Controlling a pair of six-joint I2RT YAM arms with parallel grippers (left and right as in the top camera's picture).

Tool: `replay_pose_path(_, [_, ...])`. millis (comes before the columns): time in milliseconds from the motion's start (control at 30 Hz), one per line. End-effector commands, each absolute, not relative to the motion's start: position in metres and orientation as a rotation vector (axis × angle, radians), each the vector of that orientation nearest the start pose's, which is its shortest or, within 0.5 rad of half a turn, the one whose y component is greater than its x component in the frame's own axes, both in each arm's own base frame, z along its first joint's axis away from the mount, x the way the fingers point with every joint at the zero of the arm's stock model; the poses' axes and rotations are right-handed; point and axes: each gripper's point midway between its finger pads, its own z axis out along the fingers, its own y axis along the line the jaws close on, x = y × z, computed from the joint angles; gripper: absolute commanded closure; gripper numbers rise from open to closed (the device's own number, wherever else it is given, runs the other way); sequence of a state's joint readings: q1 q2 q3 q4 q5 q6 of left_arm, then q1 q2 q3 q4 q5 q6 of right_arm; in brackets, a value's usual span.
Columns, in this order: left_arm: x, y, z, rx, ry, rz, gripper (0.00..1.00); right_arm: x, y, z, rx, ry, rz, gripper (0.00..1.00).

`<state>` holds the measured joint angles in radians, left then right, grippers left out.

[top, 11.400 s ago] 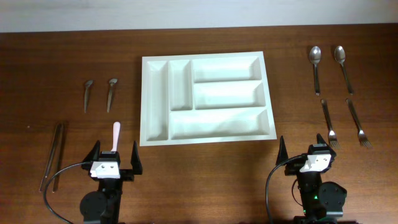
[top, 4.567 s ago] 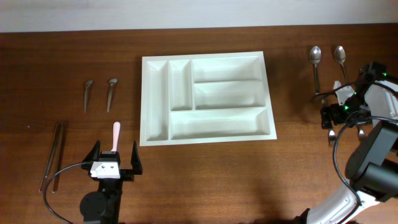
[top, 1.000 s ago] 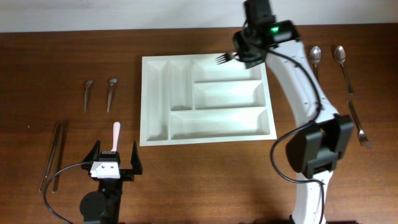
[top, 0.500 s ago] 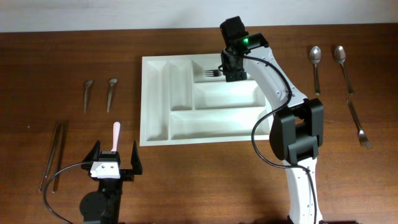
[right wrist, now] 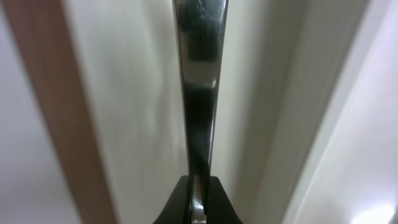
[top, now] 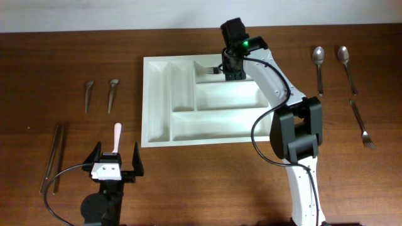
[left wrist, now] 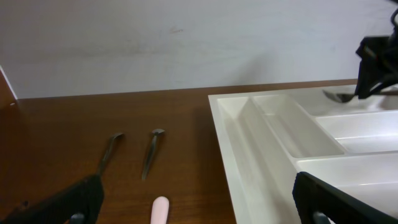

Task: Pack container
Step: 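Carry the fork over the tray's top-right compartment and release it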

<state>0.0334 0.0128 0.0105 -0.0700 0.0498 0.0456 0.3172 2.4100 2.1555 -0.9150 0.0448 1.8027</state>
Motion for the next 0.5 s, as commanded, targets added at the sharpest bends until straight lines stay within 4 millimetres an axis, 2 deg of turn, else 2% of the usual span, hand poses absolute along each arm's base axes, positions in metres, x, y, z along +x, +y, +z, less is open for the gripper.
replay_pose_path(0, [0.246,-0.002,0.158,0.067,1.643,0.019,0.01,0.535,0.169,0.046,1.96,2.106,0.425,0.96])
replay_pose_path(367, [0.246,-0.002,0.158,0.067,1.643,0.019,0.01,0.539,0.16,0.046,1.955,2.075,0.405,0.82])
replay_pose_path(467, [0.246,-0.002,0.158,0.067,1.643,0.019,0.01,0.542,0.158,0.047,1.897,2.109,0.406,0.81])
